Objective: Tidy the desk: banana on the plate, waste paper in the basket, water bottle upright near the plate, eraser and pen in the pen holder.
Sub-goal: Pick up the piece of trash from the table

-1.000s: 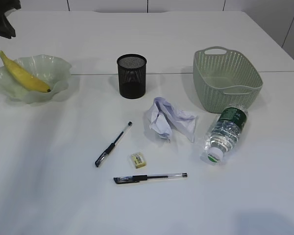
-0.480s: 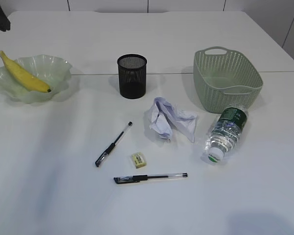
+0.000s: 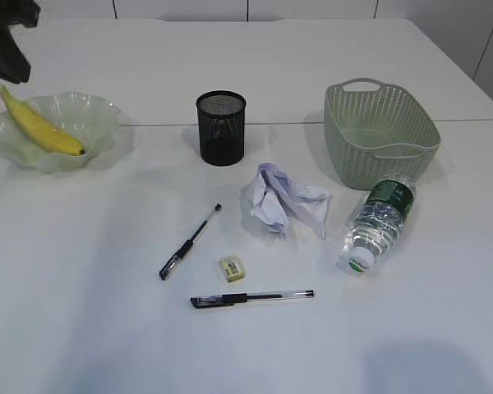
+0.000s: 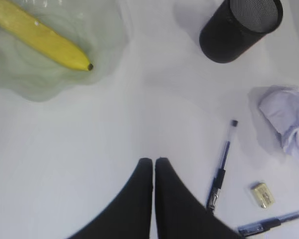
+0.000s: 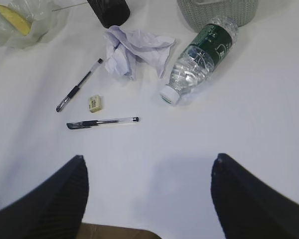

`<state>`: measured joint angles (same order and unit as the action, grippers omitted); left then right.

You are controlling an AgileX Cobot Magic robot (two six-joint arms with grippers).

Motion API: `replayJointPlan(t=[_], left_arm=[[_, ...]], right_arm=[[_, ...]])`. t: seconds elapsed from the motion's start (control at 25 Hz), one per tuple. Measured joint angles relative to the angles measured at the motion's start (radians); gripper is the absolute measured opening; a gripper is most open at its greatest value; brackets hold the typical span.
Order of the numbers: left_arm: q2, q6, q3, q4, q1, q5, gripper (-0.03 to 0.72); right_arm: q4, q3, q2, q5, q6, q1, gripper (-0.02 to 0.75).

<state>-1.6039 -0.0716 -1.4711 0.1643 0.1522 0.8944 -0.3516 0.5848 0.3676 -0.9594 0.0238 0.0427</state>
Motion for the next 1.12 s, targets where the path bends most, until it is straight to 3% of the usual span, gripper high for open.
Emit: replayJointPlan(t=[0.24,0.48,0.92,1.12], left_arm=[[0.19,0.0,0.308,0.077,0.002,-0.086,-0.012],[0.376,0.0,0.479,0.088,0.002,-0.084,-0.012],[0.623,0.0,0.502,0.028,0.002,0.008,0.007],[0.623,0.0,0.502,-0.009,0.002,0.013,0.122]], right_arm=[[-0.002,0.08,0.071,0.023,0.025,0.0,0.568],[0.01,0.089,0.075,0.033,0.029,0.0,0.568],[0.011,0.141,0.172,0.02,0.074,0.0,0.568],[0.011,0.198,0.233,0.02,0.118,0.0,0.568]])
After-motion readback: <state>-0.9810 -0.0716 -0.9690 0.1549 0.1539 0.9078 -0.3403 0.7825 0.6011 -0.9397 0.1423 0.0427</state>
